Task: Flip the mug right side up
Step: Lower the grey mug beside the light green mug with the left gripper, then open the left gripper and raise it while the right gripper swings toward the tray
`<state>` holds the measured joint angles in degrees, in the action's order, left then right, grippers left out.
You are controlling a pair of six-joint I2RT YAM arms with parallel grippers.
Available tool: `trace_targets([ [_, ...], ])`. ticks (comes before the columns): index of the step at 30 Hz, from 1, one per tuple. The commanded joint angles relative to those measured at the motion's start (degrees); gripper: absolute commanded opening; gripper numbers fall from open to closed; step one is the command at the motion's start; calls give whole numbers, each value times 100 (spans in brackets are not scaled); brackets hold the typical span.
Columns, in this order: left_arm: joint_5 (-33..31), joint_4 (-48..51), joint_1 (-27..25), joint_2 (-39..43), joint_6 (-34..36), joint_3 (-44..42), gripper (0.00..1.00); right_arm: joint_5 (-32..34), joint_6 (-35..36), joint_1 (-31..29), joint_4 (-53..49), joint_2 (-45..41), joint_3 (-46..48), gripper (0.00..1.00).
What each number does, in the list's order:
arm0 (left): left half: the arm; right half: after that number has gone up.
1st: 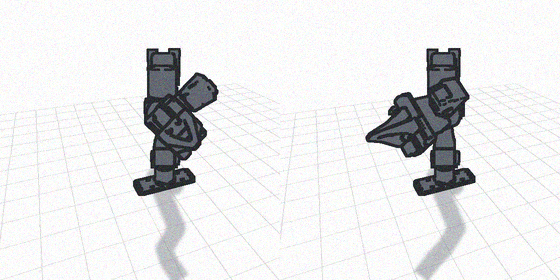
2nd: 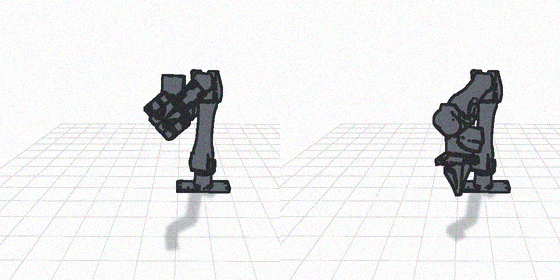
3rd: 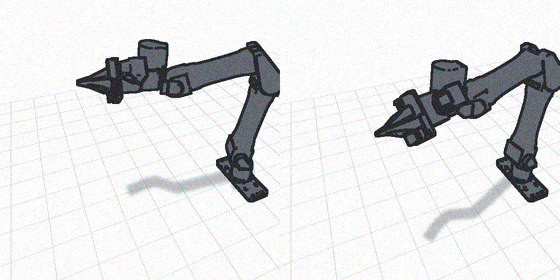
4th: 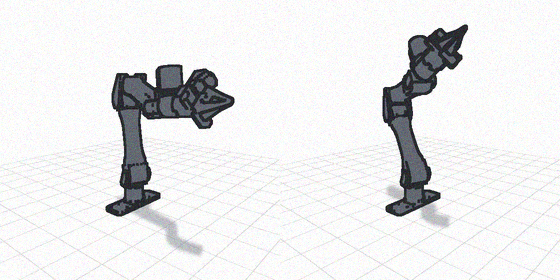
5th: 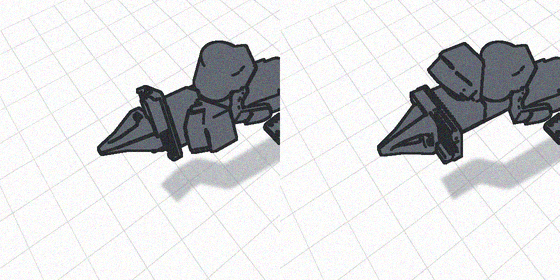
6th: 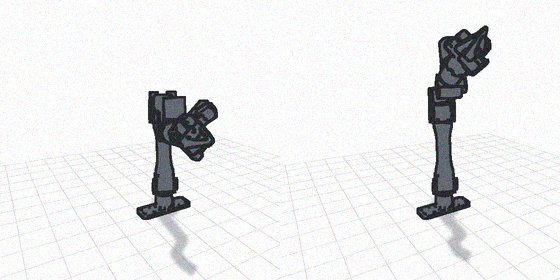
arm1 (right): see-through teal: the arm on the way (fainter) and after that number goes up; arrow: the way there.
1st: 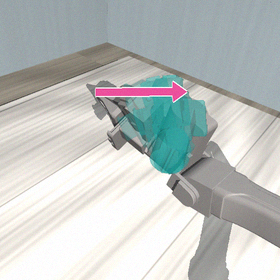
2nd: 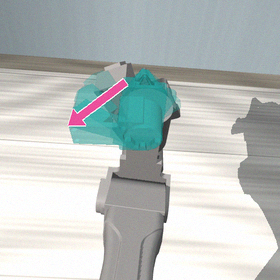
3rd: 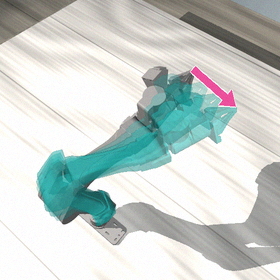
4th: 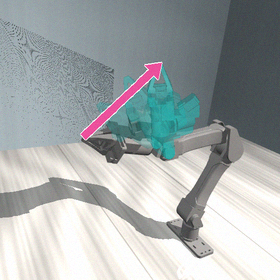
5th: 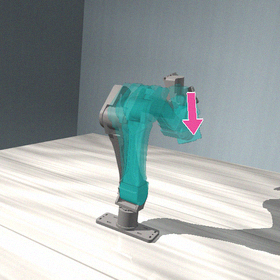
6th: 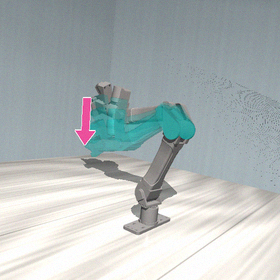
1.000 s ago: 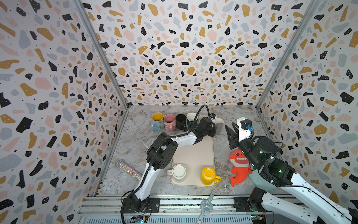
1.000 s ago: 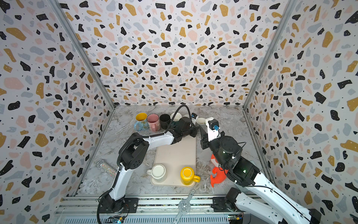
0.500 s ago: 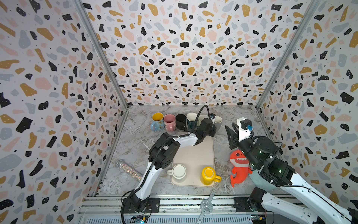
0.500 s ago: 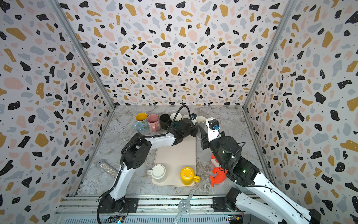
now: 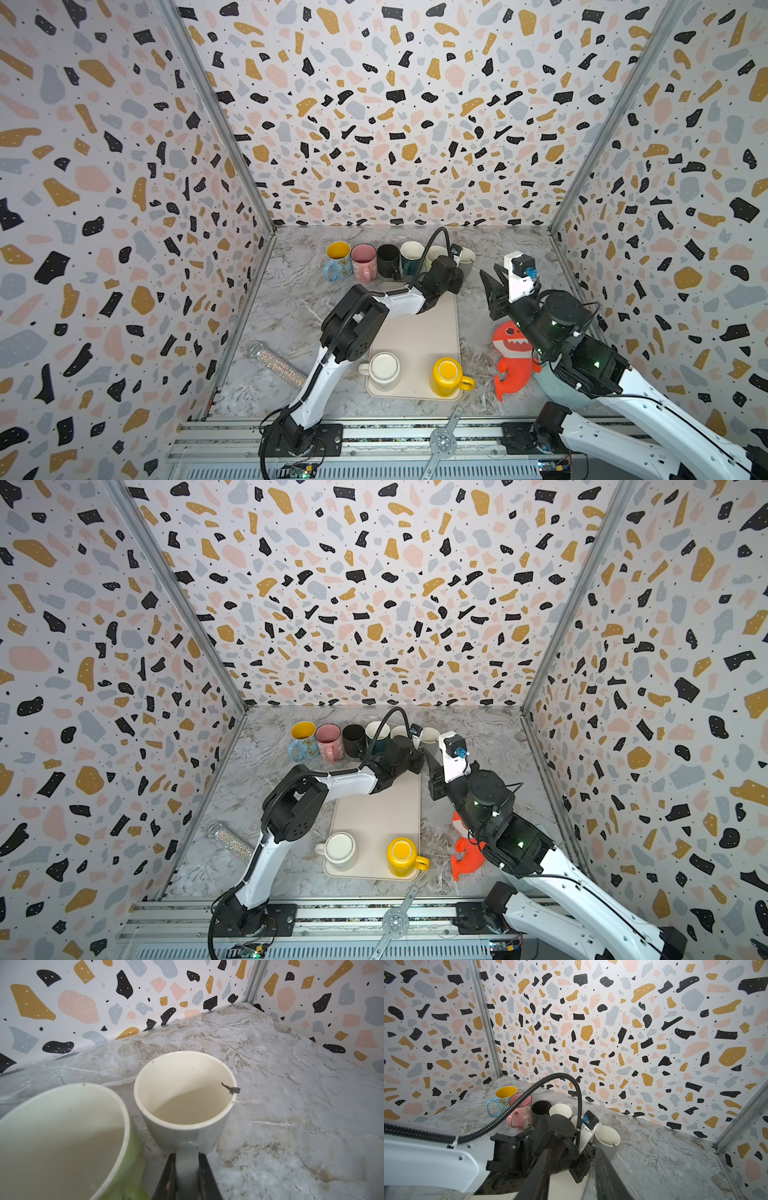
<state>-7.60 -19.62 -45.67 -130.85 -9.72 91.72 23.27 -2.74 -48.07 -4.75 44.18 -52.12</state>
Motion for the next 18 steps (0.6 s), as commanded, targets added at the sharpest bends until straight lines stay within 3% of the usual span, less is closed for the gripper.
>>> trace_targets([
  [1, -102, -455, -14, 86, 93, -91, 3, -72, -88, 26, 43, 2, -18, 38],
  [9, -40, -360, -19, 173, 61, -224, 22, -146, -145, 44, 62, 59, -11, 39],
  [18, -1, -332, -21, 333, -35, -413, 31, -182, -196, 53, 53, 80, -27, 39],
])
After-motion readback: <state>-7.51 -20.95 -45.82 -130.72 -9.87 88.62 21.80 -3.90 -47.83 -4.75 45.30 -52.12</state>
